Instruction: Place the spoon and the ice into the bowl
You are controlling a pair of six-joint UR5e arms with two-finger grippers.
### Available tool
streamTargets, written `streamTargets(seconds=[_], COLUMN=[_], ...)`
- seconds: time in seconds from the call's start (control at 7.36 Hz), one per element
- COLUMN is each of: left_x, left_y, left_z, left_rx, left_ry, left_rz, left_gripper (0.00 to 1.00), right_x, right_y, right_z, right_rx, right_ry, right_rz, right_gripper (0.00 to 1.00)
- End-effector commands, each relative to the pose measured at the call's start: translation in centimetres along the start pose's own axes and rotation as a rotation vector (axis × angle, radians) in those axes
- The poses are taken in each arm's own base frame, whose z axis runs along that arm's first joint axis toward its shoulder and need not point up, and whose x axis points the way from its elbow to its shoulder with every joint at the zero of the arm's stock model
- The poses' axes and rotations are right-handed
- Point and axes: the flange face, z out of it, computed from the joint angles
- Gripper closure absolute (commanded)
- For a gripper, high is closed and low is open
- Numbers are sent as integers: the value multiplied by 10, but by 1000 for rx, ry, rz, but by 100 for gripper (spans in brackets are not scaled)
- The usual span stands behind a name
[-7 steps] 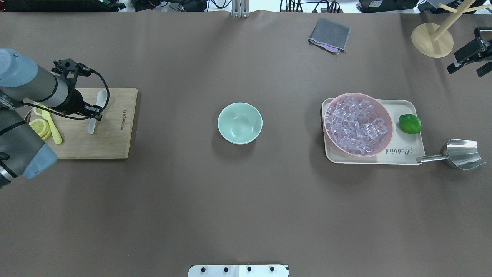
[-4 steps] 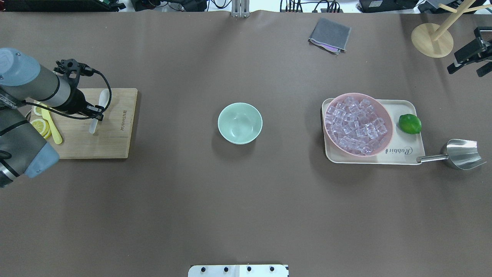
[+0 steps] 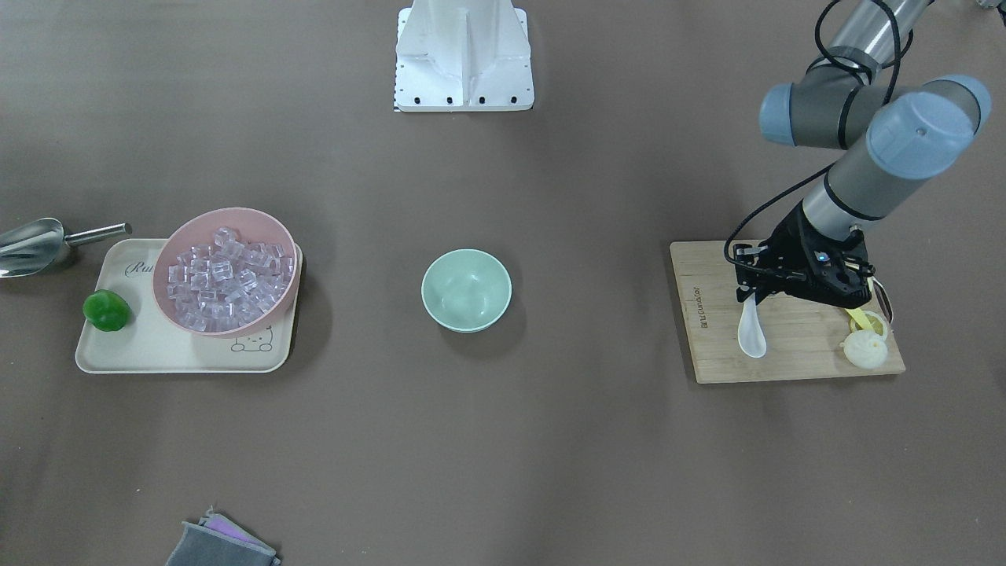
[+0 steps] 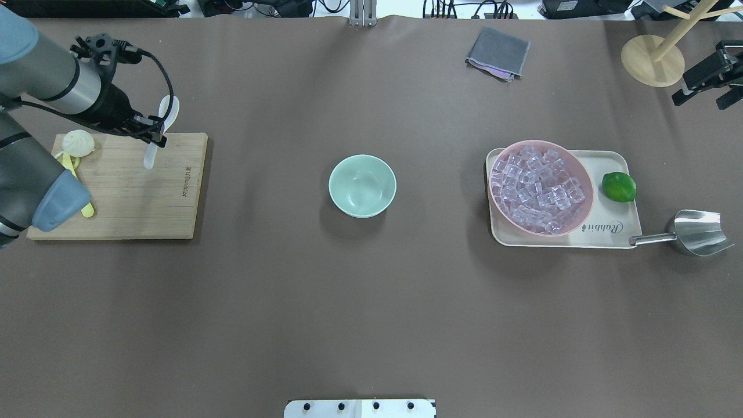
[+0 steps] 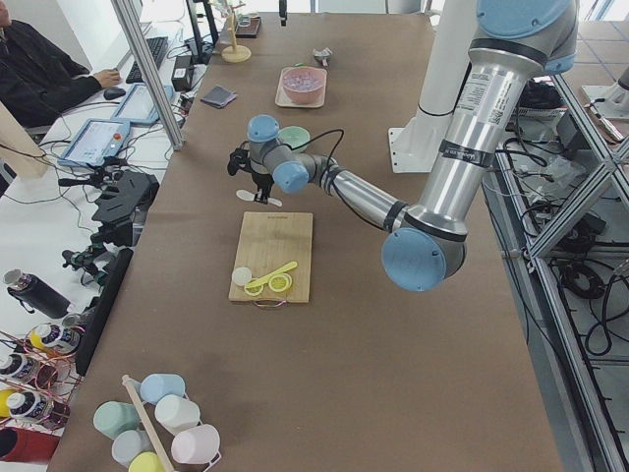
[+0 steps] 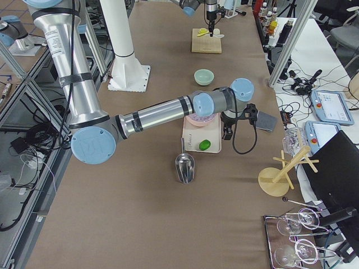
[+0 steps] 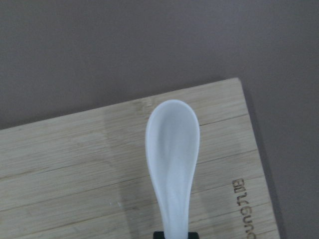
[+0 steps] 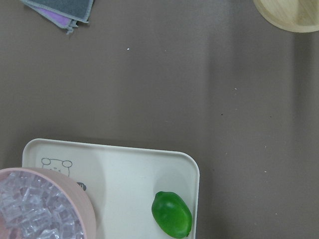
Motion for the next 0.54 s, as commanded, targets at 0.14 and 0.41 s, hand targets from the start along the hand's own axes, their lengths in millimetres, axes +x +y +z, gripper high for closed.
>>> streamTargets(seconds=[0.14,0.41], left_x=[86,129], left_y=[-21,-11], left_z=[-30,-28], left_rx=[-21,-20], left_ry=[9,40], left_rz=[185,328], left_gripper=[100,100], right_x=[-28,-34], right_y=[7,11], right_z=[1,12], right_rx=[2,-15], right_ry=[-8,-5], right_rz=[66,60], right_gripper=[0,0])
